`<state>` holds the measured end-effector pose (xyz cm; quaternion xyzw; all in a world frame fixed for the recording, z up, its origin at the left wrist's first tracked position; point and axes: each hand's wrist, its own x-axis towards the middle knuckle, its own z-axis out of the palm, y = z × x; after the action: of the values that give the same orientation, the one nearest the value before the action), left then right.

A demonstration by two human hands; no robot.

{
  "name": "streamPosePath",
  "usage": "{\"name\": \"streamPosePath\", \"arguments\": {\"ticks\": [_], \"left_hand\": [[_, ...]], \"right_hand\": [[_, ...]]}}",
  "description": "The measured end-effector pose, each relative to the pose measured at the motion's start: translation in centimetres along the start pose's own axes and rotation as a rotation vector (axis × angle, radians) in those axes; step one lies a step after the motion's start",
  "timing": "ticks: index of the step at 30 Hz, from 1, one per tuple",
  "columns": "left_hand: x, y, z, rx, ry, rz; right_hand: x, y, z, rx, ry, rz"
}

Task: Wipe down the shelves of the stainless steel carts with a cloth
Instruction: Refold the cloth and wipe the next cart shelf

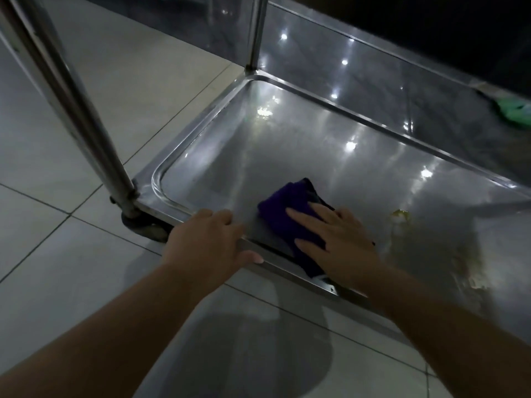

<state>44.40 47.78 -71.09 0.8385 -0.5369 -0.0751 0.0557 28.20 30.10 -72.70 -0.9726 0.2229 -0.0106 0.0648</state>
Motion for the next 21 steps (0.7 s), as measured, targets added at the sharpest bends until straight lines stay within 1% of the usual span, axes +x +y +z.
{"name": "streamPosePath", "arguments": {"ticks": [1, 2, 4, 5, 6, 7, 8, 9, 12, 13, 14, 16, 17, 19, 20, 21], "left_hand": [[-0.1, 0.1, -0.1, -0.004, 0.009, -0.010], [-0.1, 0.2, -0.1, -0.007, 0.018, -0.021], [-0.2, 0.6, -0.2, -0.008, 0.019, -0.035], [-0.1, 0.8, -0.2, -0.003, 0.018, -0.037], [-0.2, 1.0, -0.1, -0.002, 0.023, -0.034], [-0.3, 1.2, -0.1, -0.008, 0.023, -0.030], [-0.4, 1.3, 0.0, -0.021, 0.019, -0.030], [-0.5, 1.4, 0.0, -0.045, 0.012, -0.032], [-0.5, 1.9, 0.0, -0.031, 0.021, 0.031], [-0.4, 2.4, 0.0, -0.025, 0.031, 0.077], [-0.3, 3.0, 0.0, -0.045, 0.035, 0.110], [-0.3, 4.3, 0.1, -0.096, -0.011, 0.153], [-0.3, 4.8, 0.3, -0.079, -0.032, 0.182], [0.0, 5.6, 0.4, 0.002, -0.060, 0.206], [0.4, 5.9, 0.2, 0.024, -0.084, 0.191], [0.9, 6.4, 0.0, 0.038, -0.114, 0.172]], "right_hand": [[-0.7, 1.3, -0.3, -0.012, 0.033, -0.020], [-1.1, 2.9, -0.6, -0.036, 0.083, 0.040], [-0.9, 5.7, -1.2, -0.048, 0.123, 0.344], [-0.5, 6.3, -1.3, -0.063, 0.107, 0.484], [0.2, 6.1, -1.1, -0.097, 0.075, 0.575], [0.7, 5.2, -0.7, -0.108, 0.041, 0.629], [1.2, 3.7, -0.5, -0.083, 0.019, 0.640], [1.3, 2.3, -0.4, -0.042, 0.009, 0.591], [-1.0, 0.0, 0.4, 0.009, 0.029, 0.181], [-1.8, 0.7, 0.0, 0.048, 0.028, 0.113], [-2.2, 2.1, -0.4, 0.058, 0.029, 0.113], [-2.5, 6.2, -0.5, -0.029, 0.058, 0.246], [-2.5, 8.5, -0.7, -0.065, 0.067, 0.365], [-2.5, 12.0, -1.5, -0.017, 0.079, 0.659], [-2.2, 12.7, -1.5, 0.024, 0.084, 0.792], [-1.9, 12.4, -1.4, 0.030, 0.078, 0.871]]}}
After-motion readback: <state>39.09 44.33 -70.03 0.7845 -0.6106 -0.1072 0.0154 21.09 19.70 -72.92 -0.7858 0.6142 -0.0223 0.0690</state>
